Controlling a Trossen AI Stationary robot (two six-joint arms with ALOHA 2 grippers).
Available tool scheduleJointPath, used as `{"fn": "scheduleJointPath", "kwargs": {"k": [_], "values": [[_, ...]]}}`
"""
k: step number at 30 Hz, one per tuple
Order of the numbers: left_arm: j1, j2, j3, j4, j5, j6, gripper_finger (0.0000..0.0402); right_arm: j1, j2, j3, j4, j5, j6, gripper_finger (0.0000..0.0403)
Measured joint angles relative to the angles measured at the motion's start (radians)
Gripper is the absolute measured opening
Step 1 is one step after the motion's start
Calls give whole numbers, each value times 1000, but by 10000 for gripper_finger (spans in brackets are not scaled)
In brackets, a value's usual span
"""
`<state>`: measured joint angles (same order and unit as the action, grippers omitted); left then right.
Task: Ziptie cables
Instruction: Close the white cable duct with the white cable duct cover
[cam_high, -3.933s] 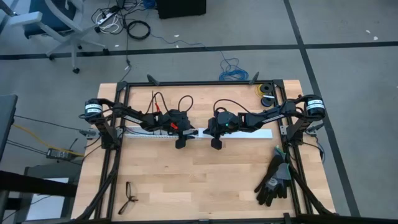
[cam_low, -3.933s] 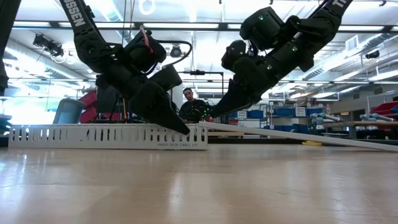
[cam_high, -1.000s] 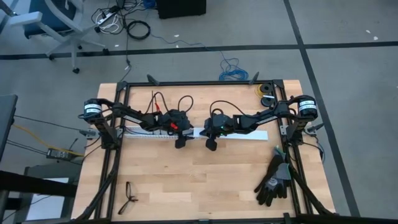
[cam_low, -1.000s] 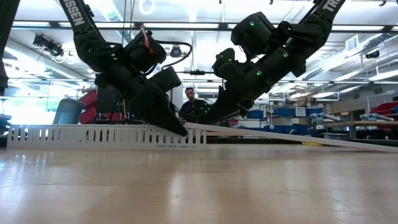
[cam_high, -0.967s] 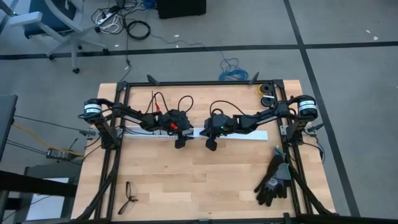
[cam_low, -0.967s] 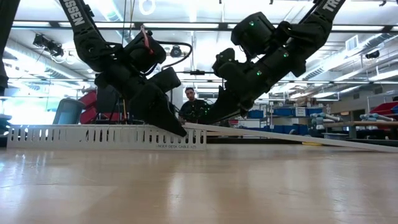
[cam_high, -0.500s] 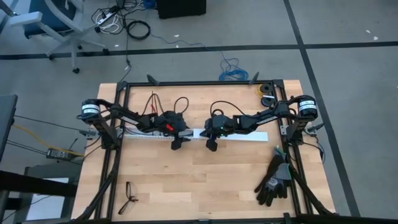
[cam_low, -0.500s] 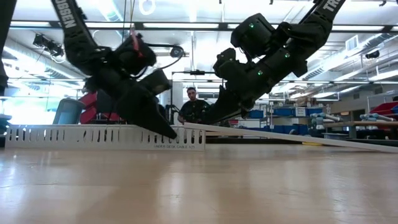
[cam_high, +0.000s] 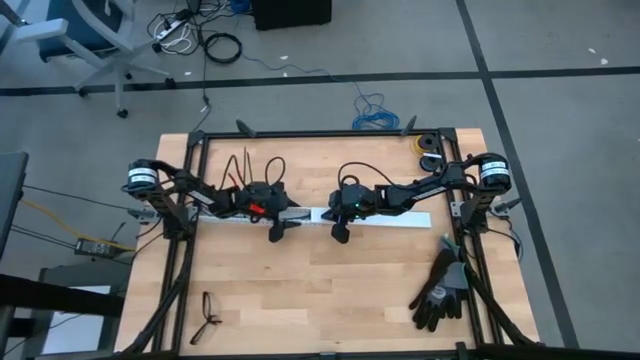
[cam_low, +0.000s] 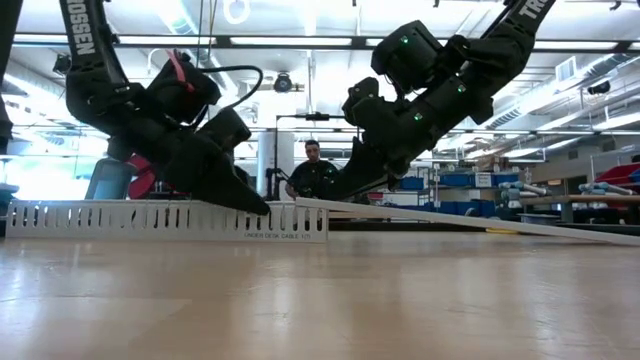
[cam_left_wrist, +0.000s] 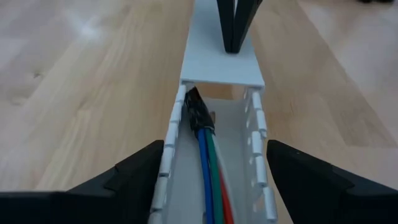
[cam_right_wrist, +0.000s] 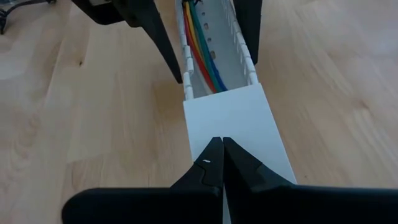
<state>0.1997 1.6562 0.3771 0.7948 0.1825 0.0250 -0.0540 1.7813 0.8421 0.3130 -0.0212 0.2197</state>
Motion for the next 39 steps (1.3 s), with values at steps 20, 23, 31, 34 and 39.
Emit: {"fn": "scheduleJointPath", "kwargs": {"k": [20,23,31,34,39], "values": [[0,7,1,11,-14,27,214,-13,2,17,36,-53,13,0],[0,7,10,10,-14,26,214,-19,3,42,34,-60,-3,0],[0,9,17,-8,-13,24,214,-33,147,171,-7,-119,-15,0],[0,8,18,-10,-13,24,214,-32,208,238,-1,-126,-52,0],[0,8,18,-6,-13,23,214,-33,248,317,-14,-154,-101,0]]}}
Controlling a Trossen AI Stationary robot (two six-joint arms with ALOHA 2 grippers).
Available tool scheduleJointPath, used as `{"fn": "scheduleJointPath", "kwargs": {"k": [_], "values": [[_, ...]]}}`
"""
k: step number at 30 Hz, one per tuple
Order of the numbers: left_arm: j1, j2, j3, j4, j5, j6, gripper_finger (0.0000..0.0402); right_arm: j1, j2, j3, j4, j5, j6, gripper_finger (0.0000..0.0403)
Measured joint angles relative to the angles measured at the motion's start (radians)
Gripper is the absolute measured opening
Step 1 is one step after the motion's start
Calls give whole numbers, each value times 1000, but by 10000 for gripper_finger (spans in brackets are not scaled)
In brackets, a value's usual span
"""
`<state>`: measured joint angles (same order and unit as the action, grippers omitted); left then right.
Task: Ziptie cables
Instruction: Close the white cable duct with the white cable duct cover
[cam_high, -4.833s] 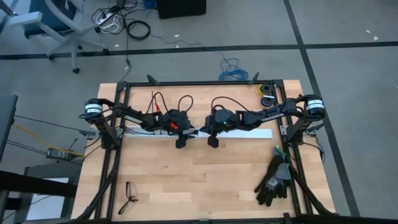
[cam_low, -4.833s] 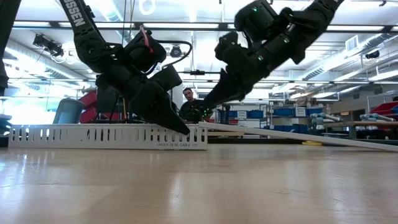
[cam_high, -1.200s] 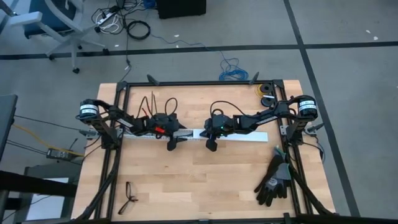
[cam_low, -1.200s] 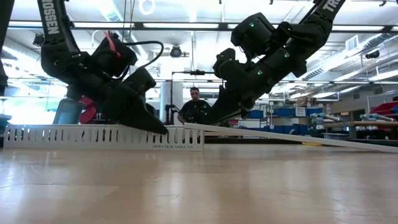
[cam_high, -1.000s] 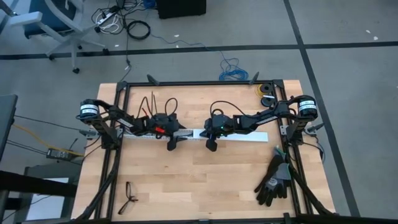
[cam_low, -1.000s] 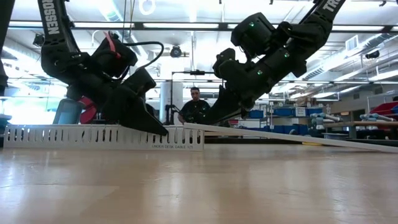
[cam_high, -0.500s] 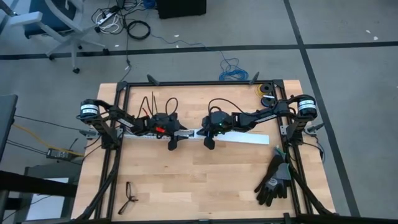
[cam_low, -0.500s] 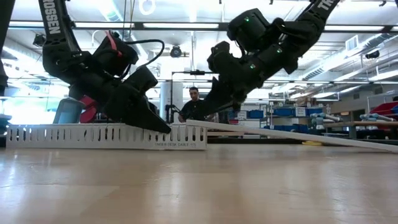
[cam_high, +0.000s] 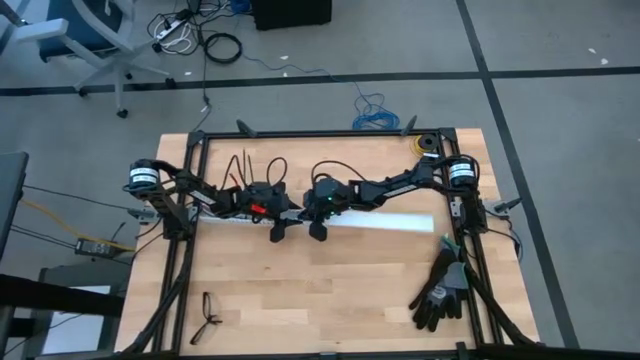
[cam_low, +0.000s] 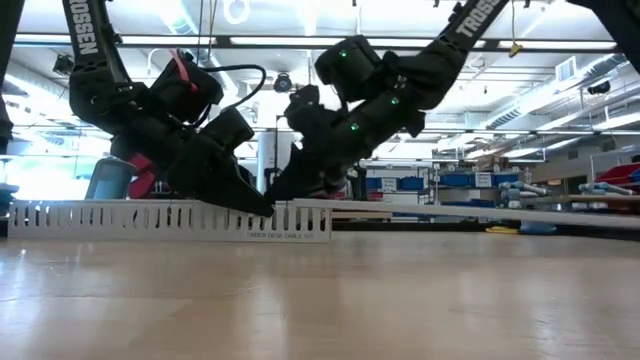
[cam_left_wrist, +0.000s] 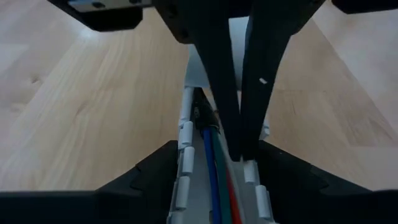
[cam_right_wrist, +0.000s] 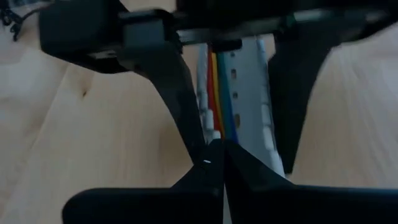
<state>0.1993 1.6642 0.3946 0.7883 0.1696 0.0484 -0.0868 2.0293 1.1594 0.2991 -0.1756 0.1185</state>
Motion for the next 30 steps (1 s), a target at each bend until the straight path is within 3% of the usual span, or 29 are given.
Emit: {"fn": "scheduleJointPath", "kwargs": {"k": [8,14,20,30], "values": [[0,0,3,-4,-3,0,214,2,-64,15,-47,-6,-61,0],[0,0,3,-6,-3,0,214,2,-165,15,-250,82,-73,0],[0,-1,3,-7,-2,0,214,1,-184,14,-485,86,-7,0],[0,-1,0,-6,3,0,214,2,-29,38,-222,10,19,0]]}}
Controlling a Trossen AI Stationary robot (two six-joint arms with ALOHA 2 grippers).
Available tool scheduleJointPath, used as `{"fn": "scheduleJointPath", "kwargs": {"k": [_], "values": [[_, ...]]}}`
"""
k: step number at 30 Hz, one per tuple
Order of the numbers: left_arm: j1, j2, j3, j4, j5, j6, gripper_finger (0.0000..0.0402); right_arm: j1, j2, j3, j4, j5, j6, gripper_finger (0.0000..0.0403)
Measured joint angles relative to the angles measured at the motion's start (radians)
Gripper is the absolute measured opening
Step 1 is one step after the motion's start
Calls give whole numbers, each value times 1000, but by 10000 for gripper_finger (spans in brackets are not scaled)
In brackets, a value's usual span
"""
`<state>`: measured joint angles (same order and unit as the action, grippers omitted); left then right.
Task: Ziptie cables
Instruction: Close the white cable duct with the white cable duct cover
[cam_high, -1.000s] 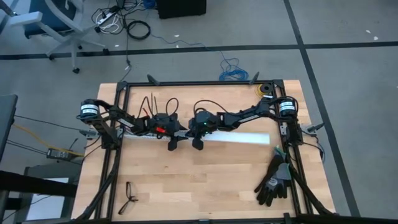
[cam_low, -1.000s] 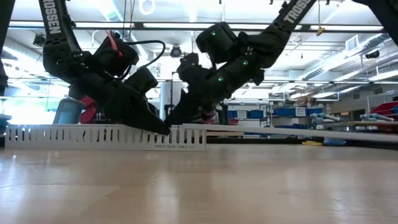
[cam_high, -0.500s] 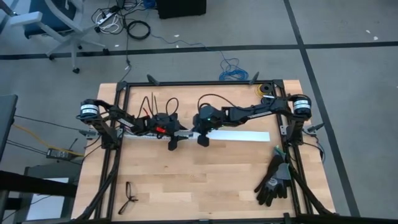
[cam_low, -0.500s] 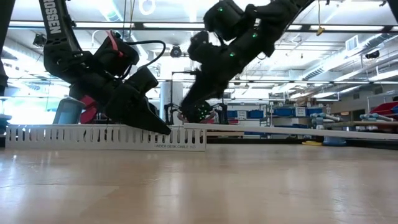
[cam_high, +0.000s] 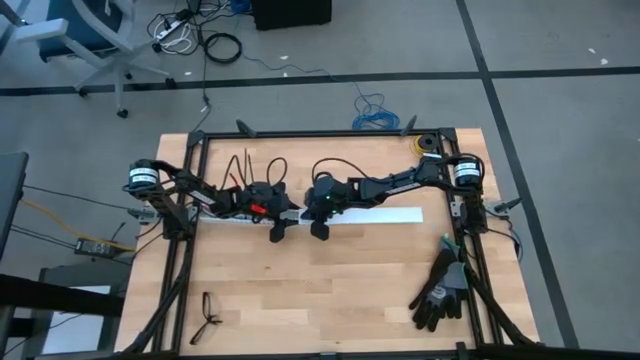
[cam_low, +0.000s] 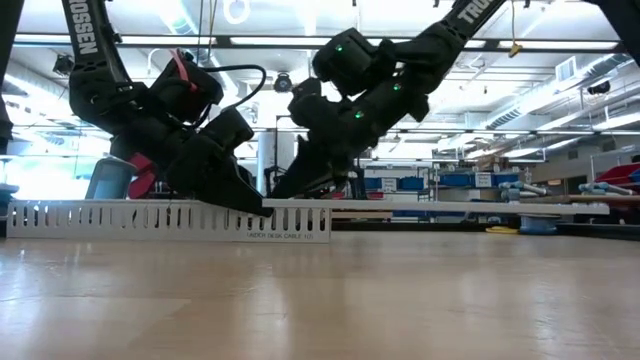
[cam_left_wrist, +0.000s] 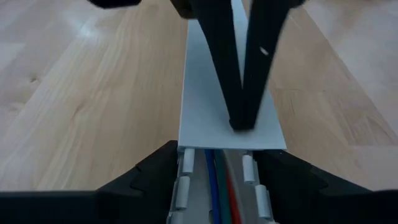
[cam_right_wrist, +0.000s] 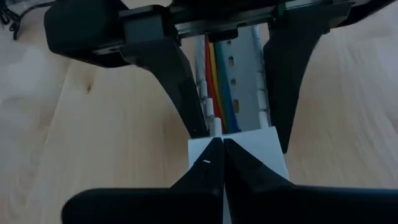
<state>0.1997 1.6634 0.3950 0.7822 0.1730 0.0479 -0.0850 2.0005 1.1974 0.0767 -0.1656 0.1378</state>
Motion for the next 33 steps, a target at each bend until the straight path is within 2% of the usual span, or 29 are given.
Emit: {"fn": "scheduleJointPath", "kwargs": {"k": [11,19,23,33], "values": [[0,0,1,-8,1,-22,218,-4,3,3,3,-8,-8,0],[2,-8,6,-69,31,-49,274,-6,4,2,3,-17,-7,0],[1,-34,0,-98,62,-17,285,-8,6,2,3,-22,0,0],[3,-116,-129,-56,15,-4,286,-9,5,1,3,-20,17,0]]}}
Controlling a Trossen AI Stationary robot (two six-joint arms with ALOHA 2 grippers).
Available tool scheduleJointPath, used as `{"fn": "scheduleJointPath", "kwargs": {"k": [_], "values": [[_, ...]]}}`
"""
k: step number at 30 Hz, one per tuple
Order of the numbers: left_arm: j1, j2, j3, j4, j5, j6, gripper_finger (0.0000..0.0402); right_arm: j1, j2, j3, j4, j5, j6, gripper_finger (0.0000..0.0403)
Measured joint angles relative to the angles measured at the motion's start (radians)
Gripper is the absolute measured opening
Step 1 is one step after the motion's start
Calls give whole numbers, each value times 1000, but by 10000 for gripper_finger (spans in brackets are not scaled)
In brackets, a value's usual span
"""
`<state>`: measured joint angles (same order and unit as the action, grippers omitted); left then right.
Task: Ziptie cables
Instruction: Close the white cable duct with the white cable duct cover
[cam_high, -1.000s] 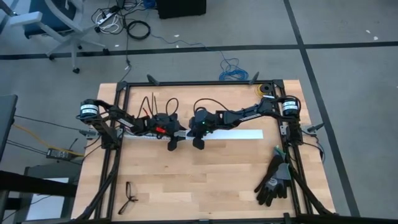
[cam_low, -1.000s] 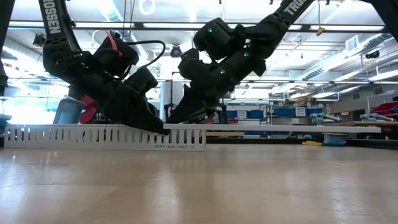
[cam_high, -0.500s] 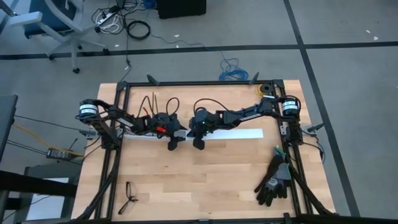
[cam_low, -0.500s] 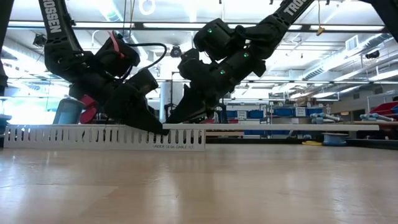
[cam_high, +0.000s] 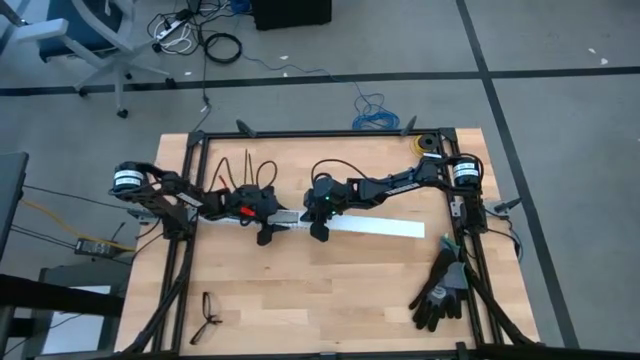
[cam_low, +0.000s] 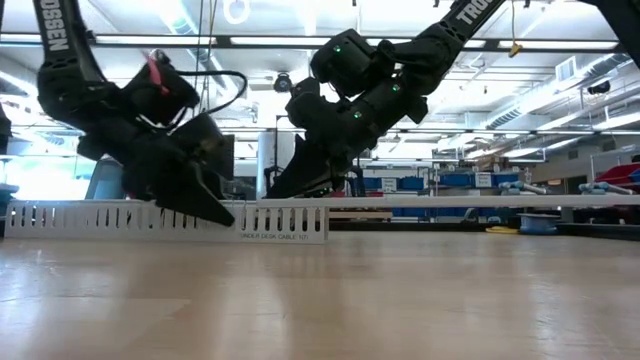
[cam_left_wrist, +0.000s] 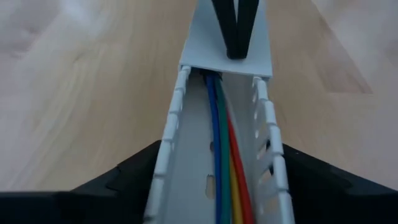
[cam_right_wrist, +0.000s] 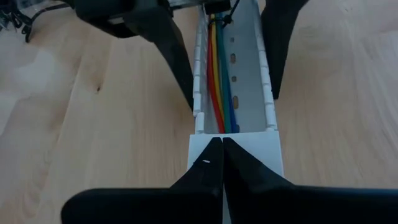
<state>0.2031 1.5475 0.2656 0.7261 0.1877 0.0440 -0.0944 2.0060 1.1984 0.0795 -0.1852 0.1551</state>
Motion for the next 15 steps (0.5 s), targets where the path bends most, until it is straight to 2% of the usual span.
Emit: {"fn": "scheduleJointPath", "kwargs": {"k": [4,8,15], "values": [[0,-10,-46,70,-21,-2,286,0,0,0,0,-1,8,0],[0,-10,-54,72,-29,1,282,0,0,0,2,0,10,0],[0,-10,-55,78,-34,10,222,-1,6,-2,41,-12,9,0]]}}
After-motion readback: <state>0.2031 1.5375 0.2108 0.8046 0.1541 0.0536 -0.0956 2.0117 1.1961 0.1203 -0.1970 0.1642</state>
